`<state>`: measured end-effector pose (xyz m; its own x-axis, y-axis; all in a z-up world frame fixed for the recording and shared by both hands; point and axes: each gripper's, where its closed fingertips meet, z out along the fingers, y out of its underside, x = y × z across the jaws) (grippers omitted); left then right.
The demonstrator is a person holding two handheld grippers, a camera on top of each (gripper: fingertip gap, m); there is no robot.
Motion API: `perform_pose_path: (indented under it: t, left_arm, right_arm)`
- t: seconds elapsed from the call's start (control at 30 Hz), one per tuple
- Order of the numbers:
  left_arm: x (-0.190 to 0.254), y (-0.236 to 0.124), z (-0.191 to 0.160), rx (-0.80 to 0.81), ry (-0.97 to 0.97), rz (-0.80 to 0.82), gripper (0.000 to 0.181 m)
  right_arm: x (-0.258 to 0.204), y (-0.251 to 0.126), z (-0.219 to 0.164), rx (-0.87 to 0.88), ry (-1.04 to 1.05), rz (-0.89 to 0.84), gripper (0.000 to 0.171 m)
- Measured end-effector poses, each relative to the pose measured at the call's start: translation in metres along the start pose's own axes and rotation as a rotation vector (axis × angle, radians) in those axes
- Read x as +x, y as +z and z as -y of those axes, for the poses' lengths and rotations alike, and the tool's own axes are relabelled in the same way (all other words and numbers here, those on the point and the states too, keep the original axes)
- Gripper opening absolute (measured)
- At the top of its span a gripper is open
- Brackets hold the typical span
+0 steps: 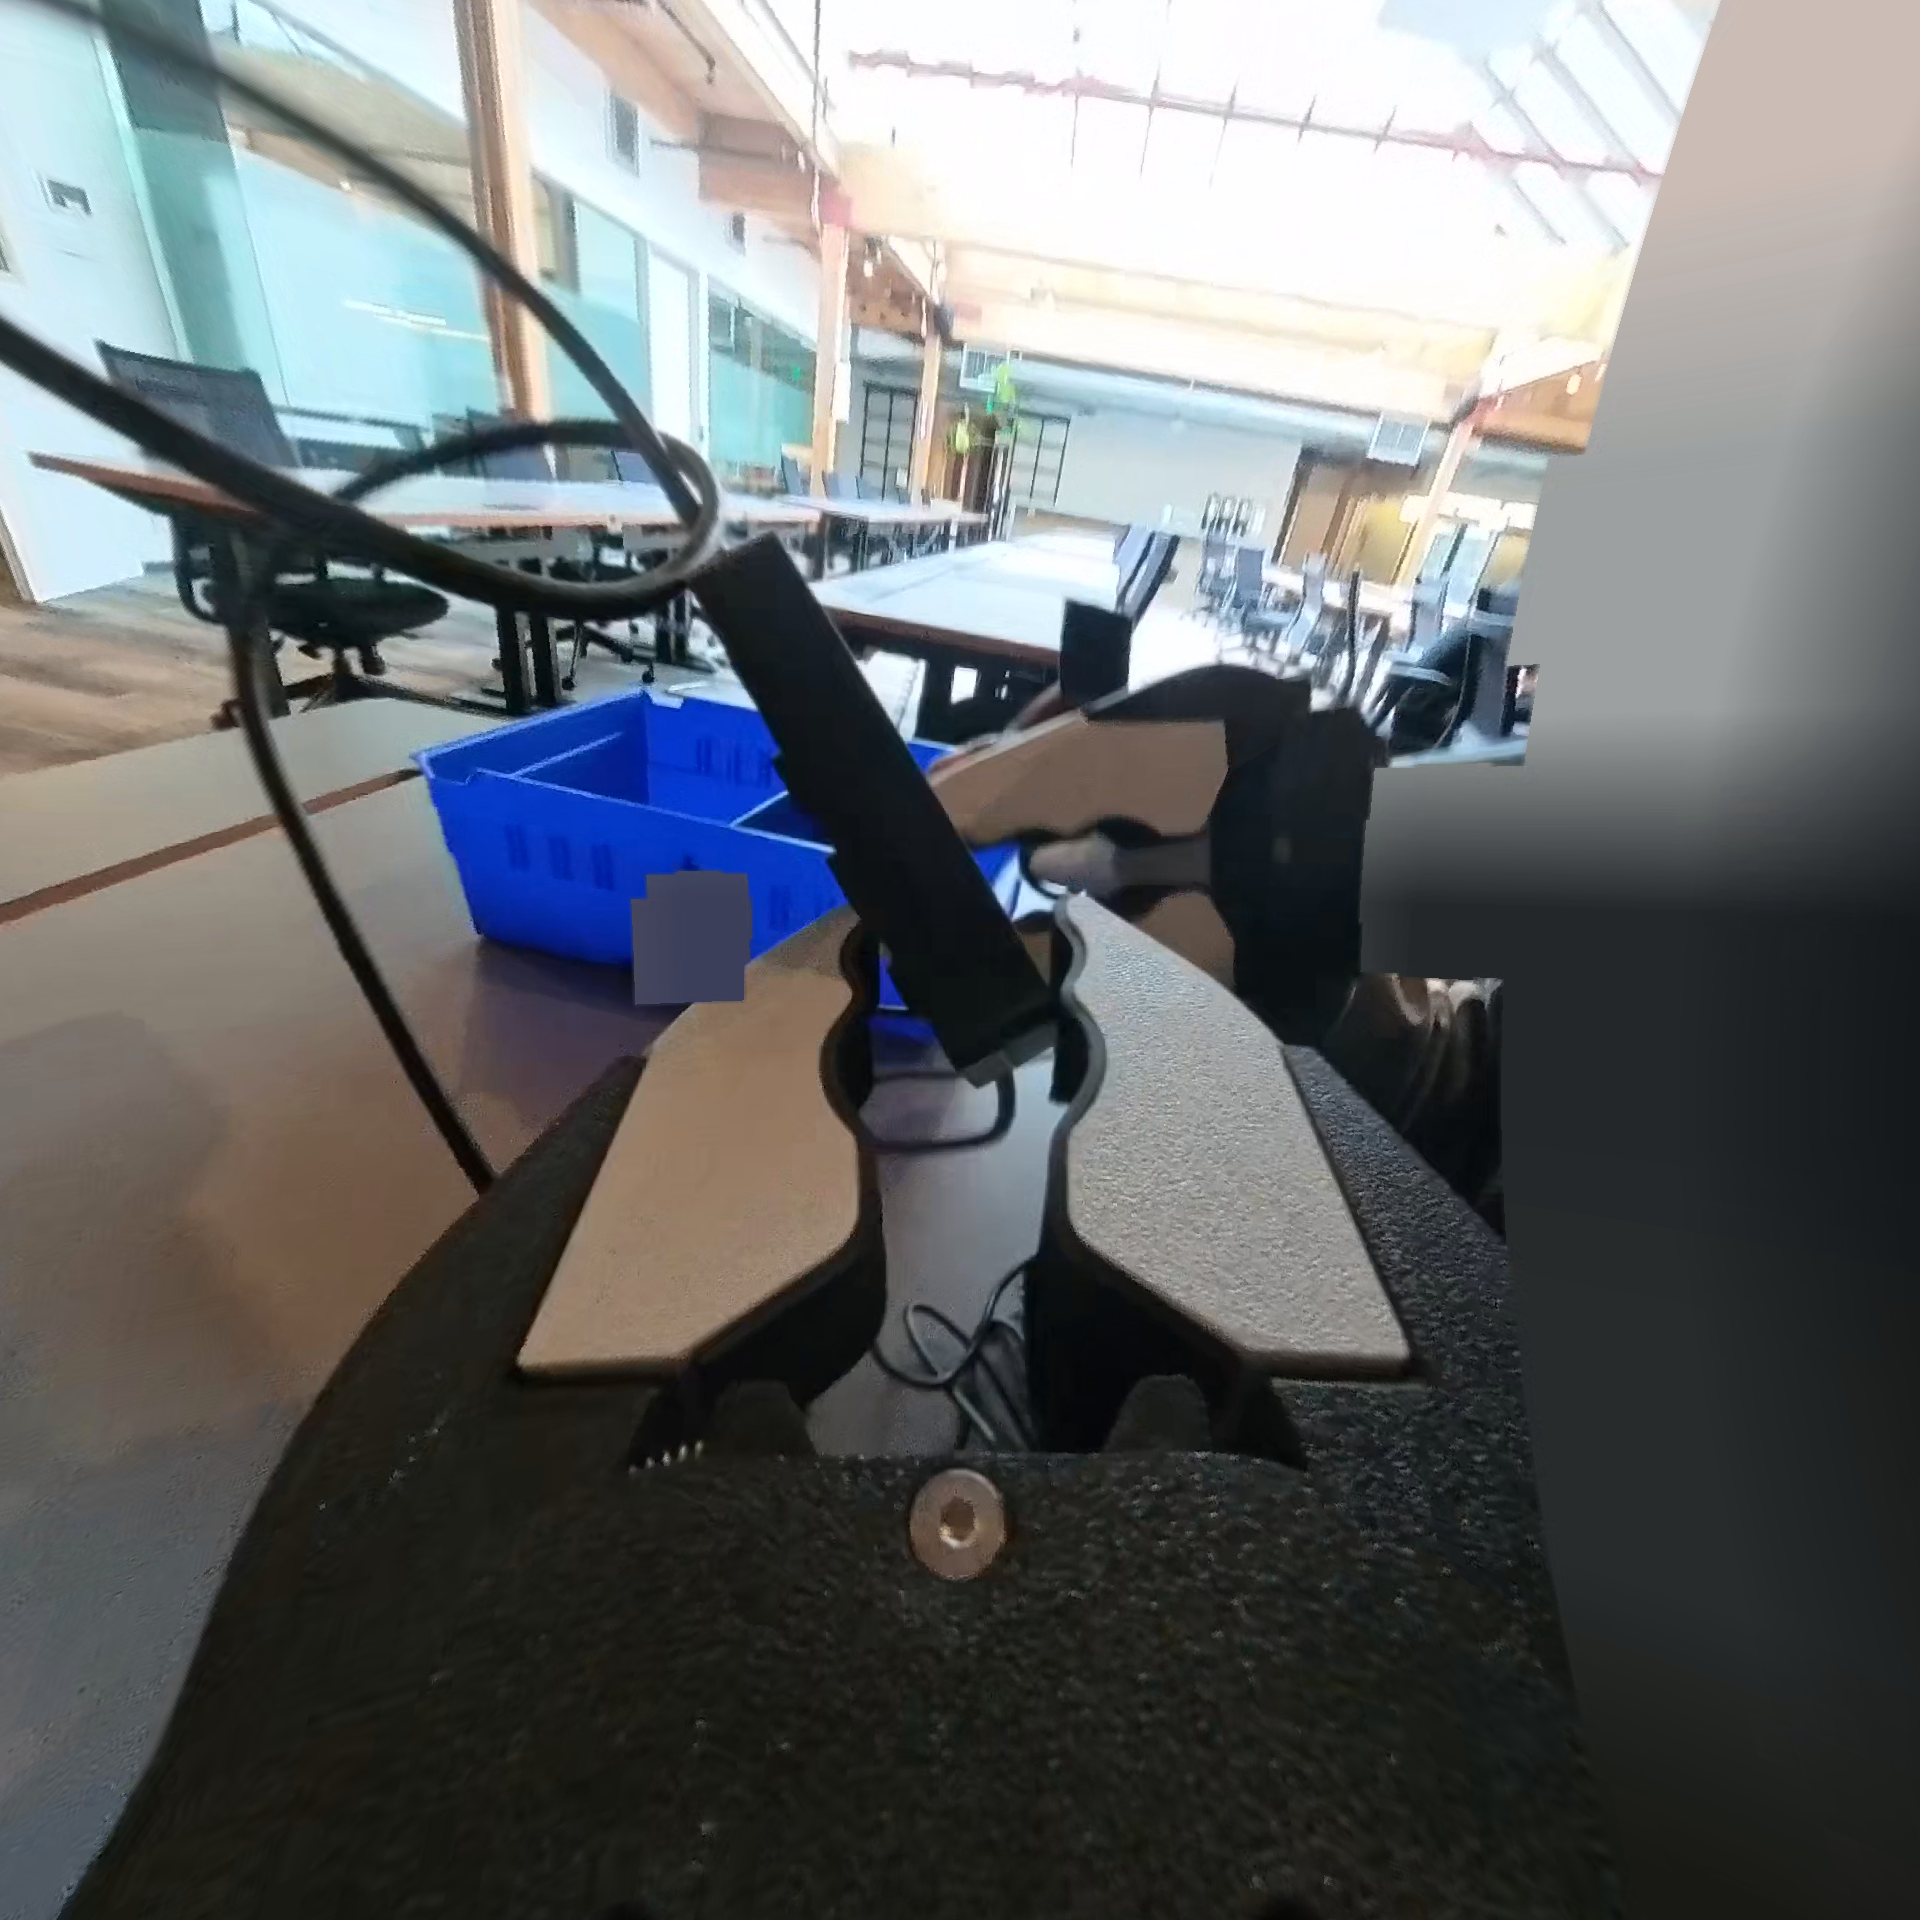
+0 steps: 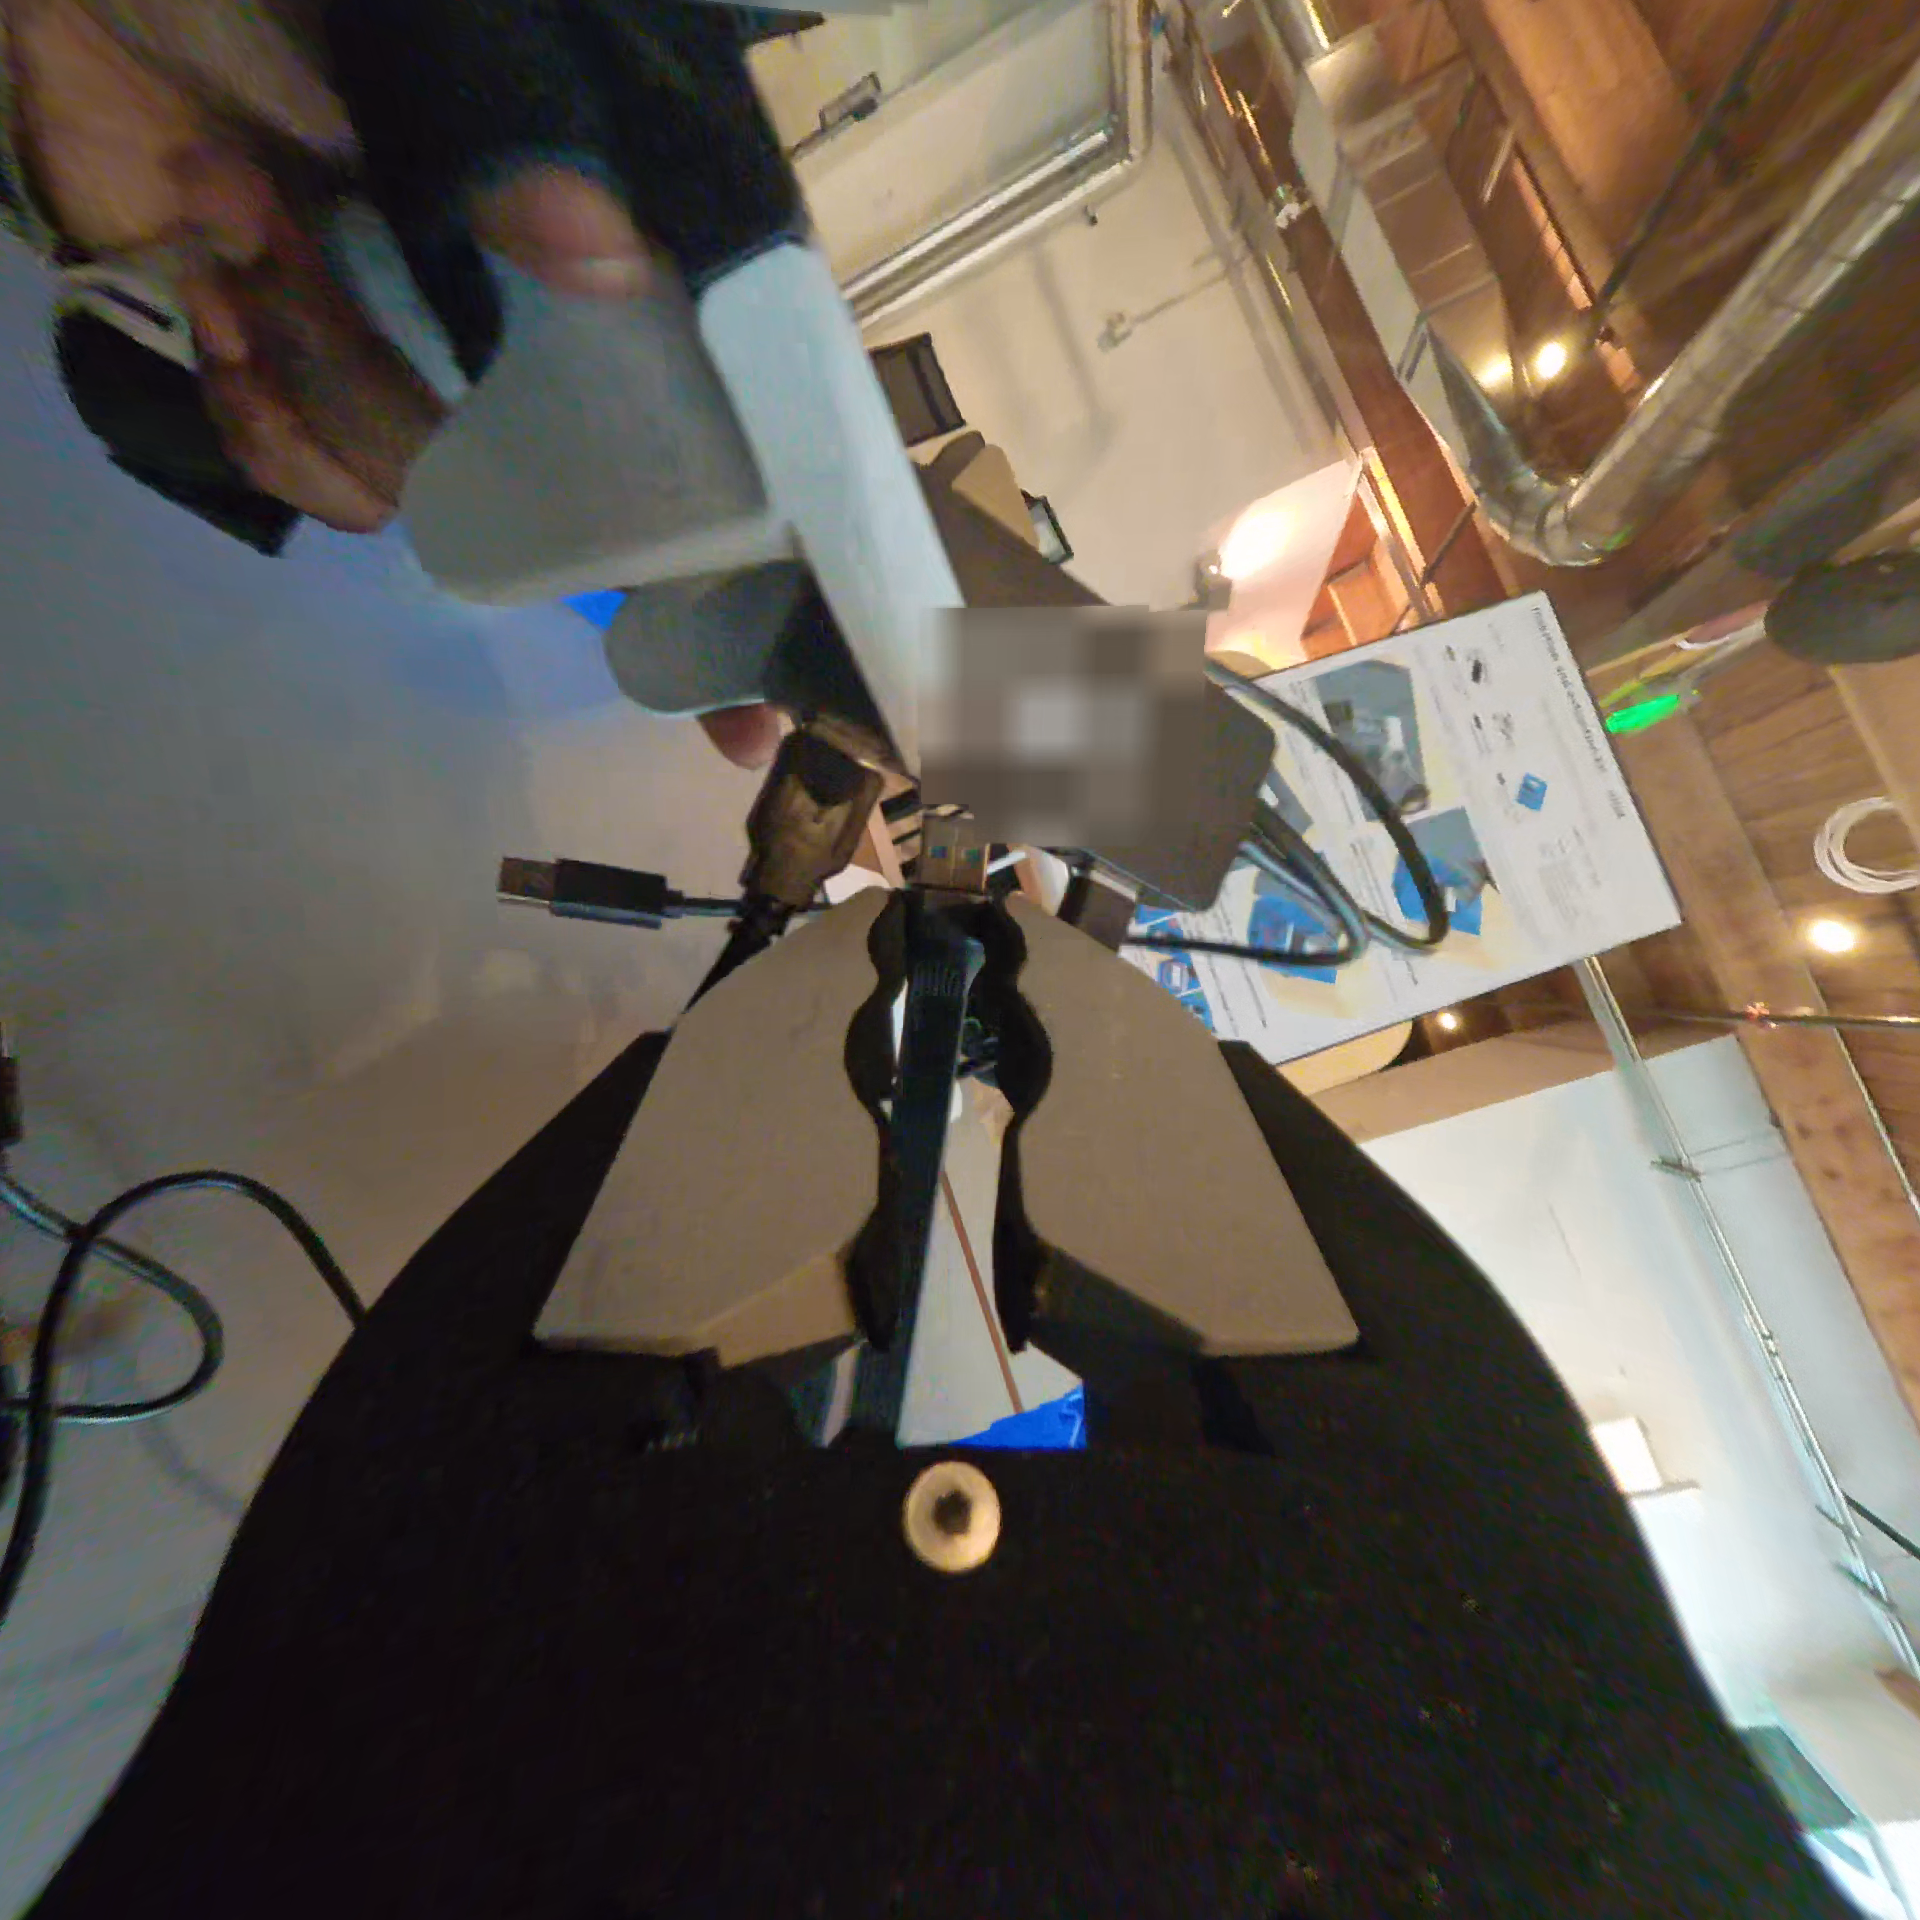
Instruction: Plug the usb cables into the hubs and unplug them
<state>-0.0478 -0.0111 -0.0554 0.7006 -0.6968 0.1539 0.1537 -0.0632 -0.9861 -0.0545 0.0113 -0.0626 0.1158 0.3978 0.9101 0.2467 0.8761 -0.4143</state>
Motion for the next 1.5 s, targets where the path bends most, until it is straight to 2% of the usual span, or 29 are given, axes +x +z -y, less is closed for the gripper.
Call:
perform_pose_path:
  t: [0.07,0.17,0.4,0.5,0.67,0.8,1.13,1.37,1.5]
  left_arm:
    - [-0.002,-0.002,0.0,-0.013,-0.01,0.014,0.025]
    - [-0.011,-0.004,-0.002,-0.019,-0.006,0.066,0.019]
    - [-0.028,-0.006,0.009,0.168,-0.241,0.072,0.018]
    - [-0.032,-0.007,0.009,0.181,-0.234,0.094,0.018]
    - [-0.038,-0.017,0.015,0.171,-0.183,0.154,0.018]
    - [-0.044,-0.028,0.024,0.222,-0.219,0.171,0.018]
    - [-0.053,-0.045,0.036,0.34,-0.371,0.122,0.018]
    - [-0.061,-0.079,0.059,0.325,-0.178,0.323,0.018]
    - [-0.063,-0.108,0.077,0.362,-0.098,0.421,0.018]
  right_arm:
    - [-0.006,0.003,0.001,-0.009,0.015,0.013,0.013]
    - [-0.012,0.007,0.001,0.005,0.159,0.063,0.014]
    - [0.006,0.002,-0.003,-0.016,0.429,0.094,0.013]
    - [0.01,0.0,-0.005,-0.001,0.465,0.098,0.014]
    - [0.055,-0.024,-0.013,0.104,0.652,0.066,0.014]
    - [0.081,-0.043,-0.018,0.188,0.769,0.055,0.014]
    - [0.094,-0.058,-0.006,0.342,0.902,0.119,0.014]
    - [0.094,-0.058,-0.017,0.295,0.865,0.111,0.014]
    - [0.078,-0.049,-0.03,0.172,0.797,0.162,0.014]
